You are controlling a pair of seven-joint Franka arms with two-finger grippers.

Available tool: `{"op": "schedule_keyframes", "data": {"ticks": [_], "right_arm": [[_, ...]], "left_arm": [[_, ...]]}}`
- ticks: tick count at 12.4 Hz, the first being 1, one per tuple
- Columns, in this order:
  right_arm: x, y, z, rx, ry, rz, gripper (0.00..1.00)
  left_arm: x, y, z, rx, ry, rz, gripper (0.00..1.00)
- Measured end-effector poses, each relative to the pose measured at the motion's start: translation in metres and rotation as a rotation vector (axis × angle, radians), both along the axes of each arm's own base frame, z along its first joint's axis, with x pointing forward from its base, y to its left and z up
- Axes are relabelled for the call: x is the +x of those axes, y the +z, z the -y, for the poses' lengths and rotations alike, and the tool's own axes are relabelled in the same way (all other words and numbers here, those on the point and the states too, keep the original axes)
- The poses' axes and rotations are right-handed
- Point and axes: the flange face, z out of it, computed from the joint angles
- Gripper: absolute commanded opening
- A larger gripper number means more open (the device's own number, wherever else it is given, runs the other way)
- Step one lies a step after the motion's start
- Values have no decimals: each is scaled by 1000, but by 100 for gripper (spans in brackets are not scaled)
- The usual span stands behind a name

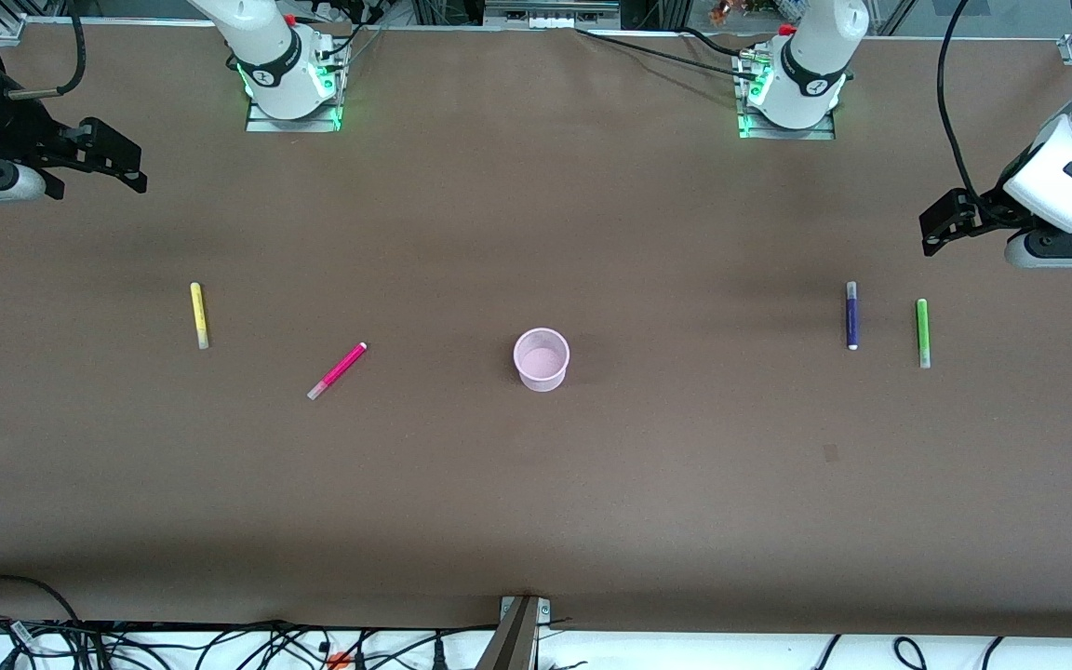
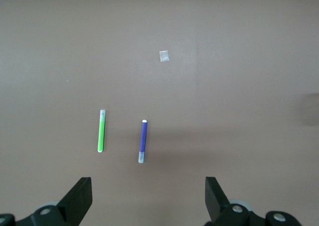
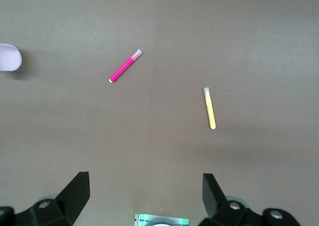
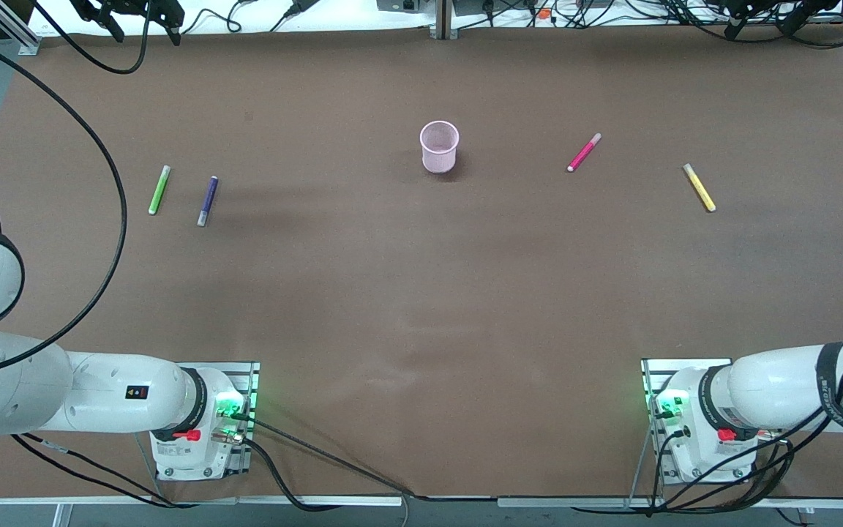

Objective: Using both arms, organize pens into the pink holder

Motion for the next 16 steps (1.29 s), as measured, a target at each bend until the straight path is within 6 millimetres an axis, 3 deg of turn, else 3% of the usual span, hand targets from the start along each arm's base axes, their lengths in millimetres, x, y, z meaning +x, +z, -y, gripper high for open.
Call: {"op": "schedule_keyframes", "data": {"ticks": [5, 8, 10, 13, 15, 16], "right_arm": [[0, -5, 0, -2, 1, -26, 100], [18, -41, -11, -11, -64, -84, 100], [44, -97, -38, -31, -204, -114, 100], [84, -214, -87, -66, -448, -131, 100], [100, -278, -99, -49, -567, -141, 100], [105, -306, -101, -31, -615, -150, 100]], "left_arm": [[0, 0, 0, 0, 0, 0, 100], [0, 0, 0, 0, 0, 0, 100], [0, 0, 0, 0, 0, -1, 100], [-2, -3, 0, -1, 2, -29, 100], [-8, -30, -3, 8, 11, -172, 100], [-4, -56, -8, 12, 21, -255, 100]]}}
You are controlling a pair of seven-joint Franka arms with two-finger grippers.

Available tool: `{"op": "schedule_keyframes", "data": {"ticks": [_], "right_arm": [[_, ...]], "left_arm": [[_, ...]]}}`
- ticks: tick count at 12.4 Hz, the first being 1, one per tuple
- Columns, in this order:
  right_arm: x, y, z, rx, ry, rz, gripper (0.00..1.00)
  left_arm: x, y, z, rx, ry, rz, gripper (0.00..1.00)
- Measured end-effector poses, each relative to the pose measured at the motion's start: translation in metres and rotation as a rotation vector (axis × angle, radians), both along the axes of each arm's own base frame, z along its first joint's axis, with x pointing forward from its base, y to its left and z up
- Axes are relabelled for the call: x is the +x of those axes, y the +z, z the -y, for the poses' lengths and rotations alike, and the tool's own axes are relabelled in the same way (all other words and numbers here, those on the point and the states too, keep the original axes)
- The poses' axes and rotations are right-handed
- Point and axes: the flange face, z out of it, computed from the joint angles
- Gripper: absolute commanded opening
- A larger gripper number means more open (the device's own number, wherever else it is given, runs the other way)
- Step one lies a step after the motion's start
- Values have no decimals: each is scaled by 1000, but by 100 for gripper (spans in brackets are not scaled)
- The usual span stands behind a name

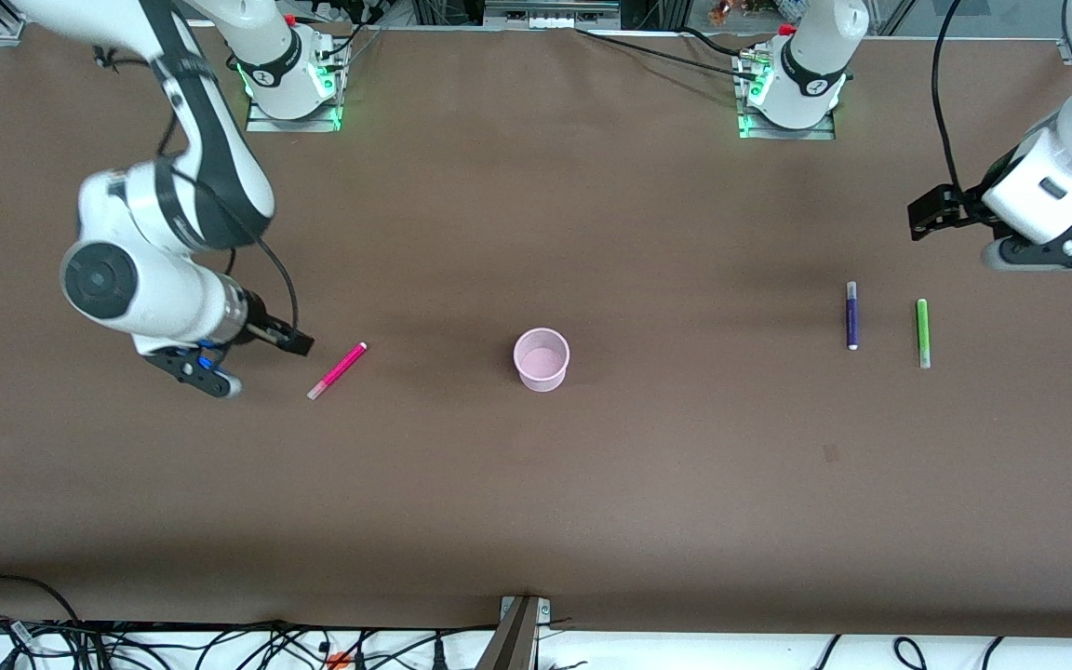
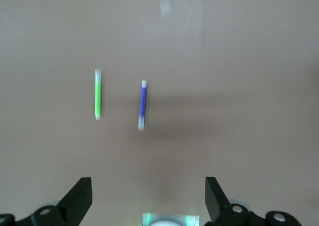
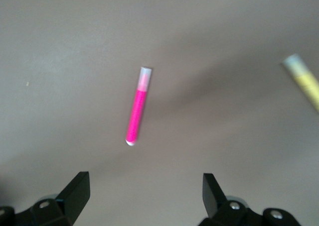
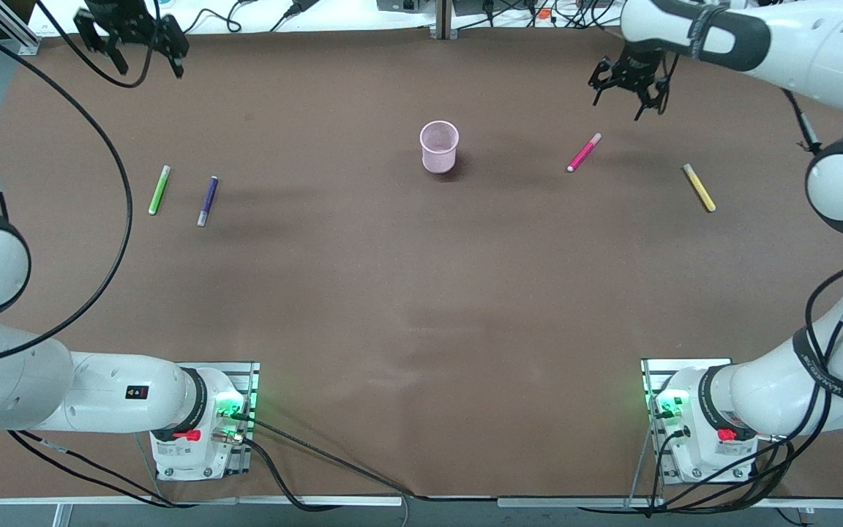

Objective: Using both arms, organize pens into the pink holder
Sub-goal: 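Grasp the pink marker with the right gripper while the left gripper reaches the purple marker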

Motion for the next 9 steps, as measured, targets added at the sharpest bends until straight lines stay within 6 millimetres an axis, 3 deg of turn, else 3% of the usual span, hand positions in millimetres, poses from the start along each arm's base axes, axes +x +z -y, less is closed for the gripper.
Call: {"op": "schedule_keyframes", "data": {"ticks": [4, 7, 9], "right_arm": [[-8, -92, -3, 15, -114, 13, 94], [-20, -121, -9, 19, -135, 31, 85], [-26, -134, -15, 34, -147, 44, 68]], "left_arm": [[41, -137, -54, -36, 7, -164, 100], [48, -230, -71, -61, -34, -85, 100], [32, -283, -67, -42, -84, 27, 100]]}}
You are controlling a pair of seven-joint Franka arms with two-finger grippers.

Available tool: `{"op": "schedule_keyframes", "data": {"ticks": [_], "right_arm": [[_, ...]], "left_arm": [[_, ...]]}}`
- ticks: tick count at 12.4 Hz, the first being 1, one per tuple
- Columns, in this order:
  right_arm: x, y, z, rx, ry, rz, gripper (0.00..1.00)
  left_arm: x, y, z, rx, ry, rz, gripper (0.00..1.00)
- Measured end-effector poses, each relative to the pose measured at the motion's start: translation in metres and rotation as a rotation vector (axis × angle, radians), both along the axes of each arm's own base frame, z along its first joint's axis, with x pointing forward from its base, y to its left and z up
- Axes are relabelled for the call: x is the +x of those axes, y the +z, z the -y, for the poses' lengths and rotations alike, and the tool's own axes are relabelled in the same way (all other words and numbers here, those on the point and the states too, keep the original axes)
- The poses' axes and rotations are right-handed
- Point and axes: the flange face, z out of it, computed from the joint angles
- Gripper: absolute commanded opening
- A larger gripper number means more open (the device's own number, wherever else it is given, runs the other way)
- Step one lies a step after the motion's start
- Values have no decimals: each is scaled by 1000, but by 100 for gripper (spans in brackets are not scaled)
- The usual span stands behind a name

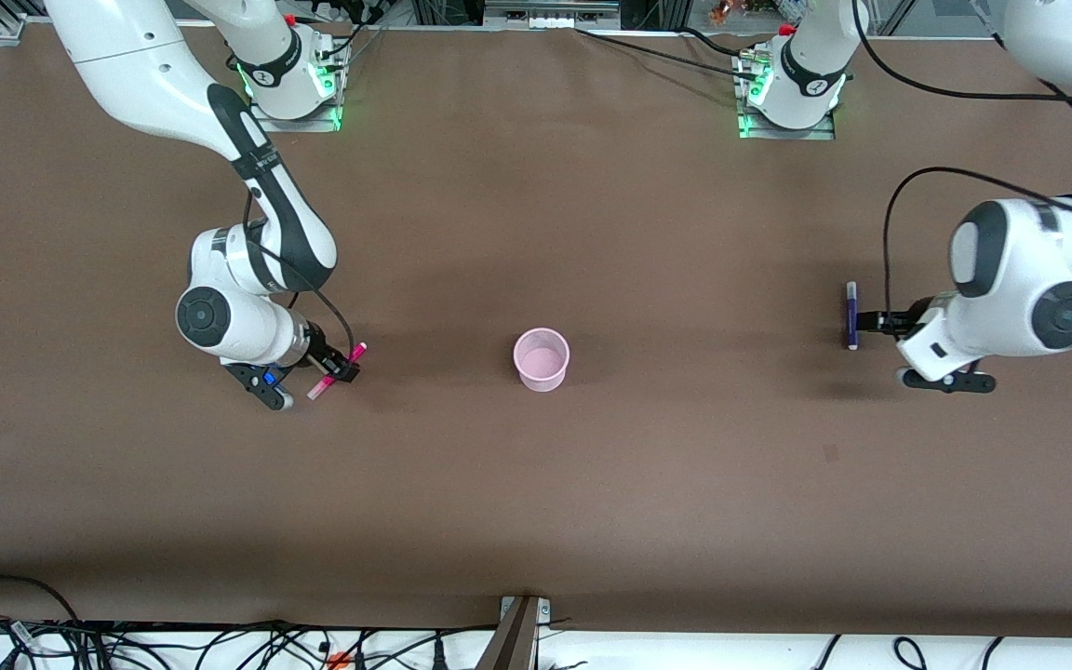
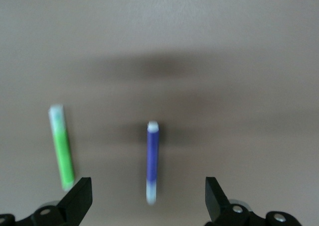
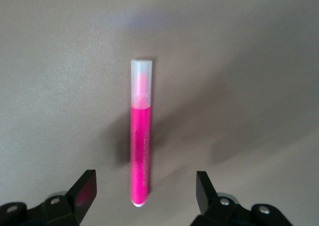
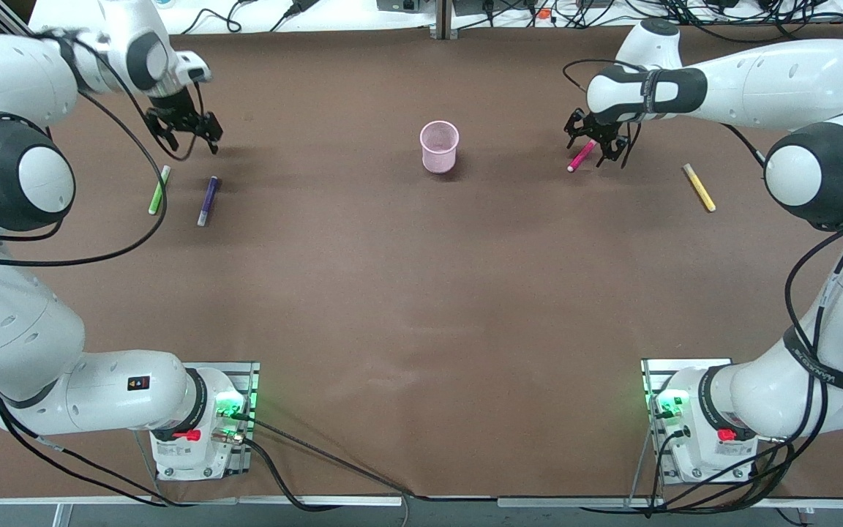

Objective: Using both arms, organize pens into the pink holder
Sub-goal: 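Grasp the pink marker with the right gripper while the left gripper reaches the purple marker, then lift the pink marker with the right gripper while the left gripper grasps the purple marker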

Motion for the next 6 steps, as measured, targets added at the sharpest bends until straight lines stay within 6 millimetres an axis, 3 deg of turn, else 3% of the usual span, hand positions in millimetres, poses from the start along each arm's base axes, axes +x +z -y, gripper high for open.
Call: {"op": "schedule_keyframes", "data": {"ticks": [2, 3, 4, 5, 6], "right_arm": [[-9, -14, -7, 10, -4, 15, 38], [-11, -19, -9, 11, -2, 19, 14], [-11, -18, -10, 13, -3, 26, 0], [-10, -15, -12, 18, -4, 32, 0], [-10, -14, -12, 22, -7, 33, 0]], "left_arm": [[-23, -39, 5, 22, -74, 98, 100], [-32, -51, 8, 23, -101, 133, 100], [-40, -62, 10, 16, -113, 155, 76], [-45, -71, 10, 12, -121, 163, 49], [-46, -77, 6, 16, -128, 164, 31]]}}
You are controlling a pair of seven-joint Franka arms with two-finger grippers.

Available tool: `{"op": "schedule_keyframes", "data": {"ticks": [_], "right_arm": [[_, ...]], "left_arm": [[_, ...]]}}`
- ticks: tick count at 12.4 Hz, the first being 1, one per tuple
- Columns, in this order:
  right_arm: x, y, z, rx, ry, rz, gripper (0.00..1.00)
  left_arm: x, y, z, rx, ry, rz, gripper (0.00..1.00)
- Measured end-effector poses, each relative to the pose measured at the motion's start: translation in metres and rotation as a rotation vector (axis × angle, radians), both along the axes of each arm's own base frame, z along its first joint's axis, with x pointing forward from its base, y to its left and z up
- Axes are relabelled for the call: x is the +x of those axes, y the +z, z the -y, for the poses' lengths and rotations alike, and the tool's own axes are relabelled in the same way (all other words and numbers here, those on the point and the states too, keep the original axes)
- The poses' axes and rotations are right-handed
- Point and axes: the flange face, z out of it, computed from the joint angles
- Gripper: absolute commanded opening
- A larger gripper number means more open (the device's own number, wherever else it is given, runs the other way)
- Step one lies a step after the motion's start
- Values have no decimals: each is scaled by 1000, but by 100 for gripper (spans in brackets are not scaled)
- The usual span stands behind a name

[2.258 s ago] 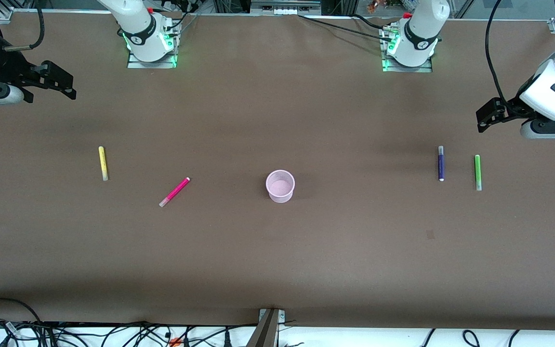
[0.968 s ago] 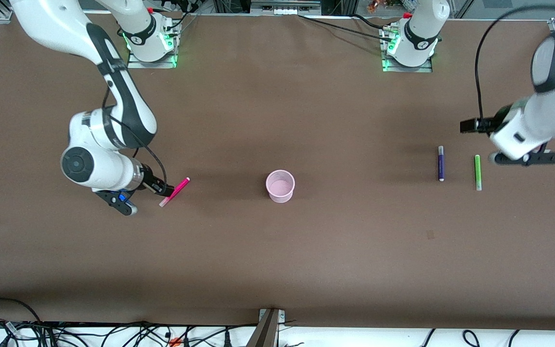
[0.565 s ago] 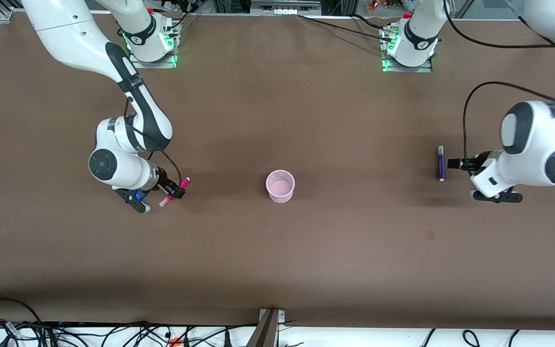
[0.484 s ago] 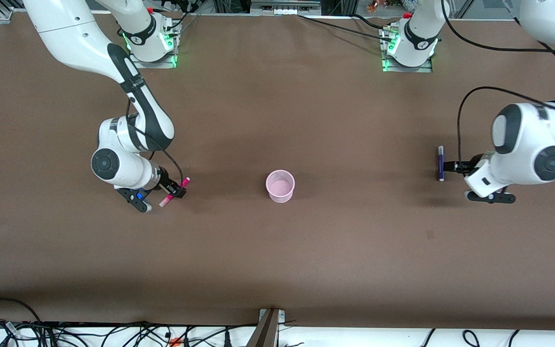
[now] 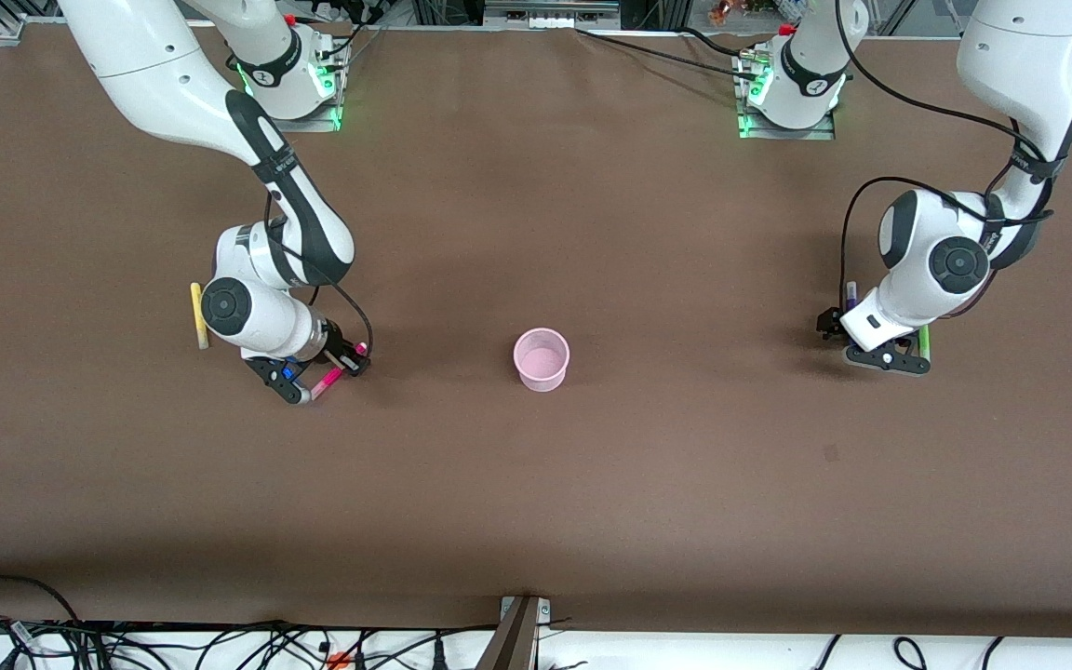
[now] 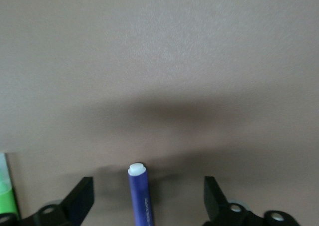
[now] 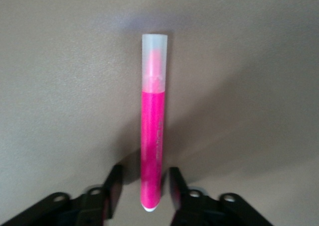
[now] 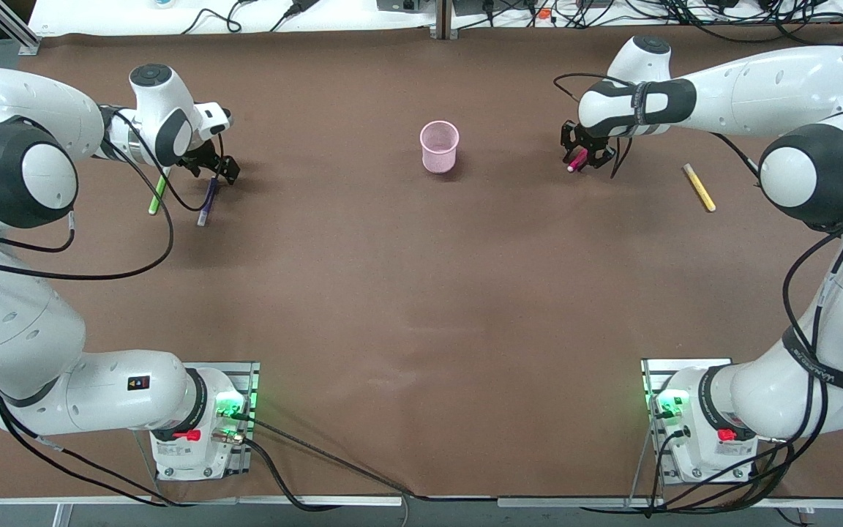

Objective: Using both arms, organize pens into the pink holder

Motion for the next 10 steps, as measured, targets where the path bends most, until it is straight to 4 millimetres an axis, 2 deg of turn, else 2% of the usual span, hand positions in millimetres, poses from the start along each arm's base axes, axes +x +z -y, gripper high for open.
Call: {"op": "schedule_keyframes", "data": {"ticks": [2, 3, 5, 6, 10], "right_arm": [[-1, 2, -4, 32, -33, -26, 0], [-4, 4, -12, 61, -49, -70, 0], [-6, 19, -32, 154, -103, -190, 0], [-3, 35, -41, 216, -135, -258, 0], [8, 120, -85, 511, -300, -511, 0]], "left_arm": [[-1, -5, -10, 5, 1, -3, 12], [-2, -6, -12, 5, 2, -5, 0], [-2, -6, -9, 3, -5, -5, 0], [-2, -6, -7, 3, -8, -5, 0], [0, -3, -10, 10, -2, -32, 0]]}}
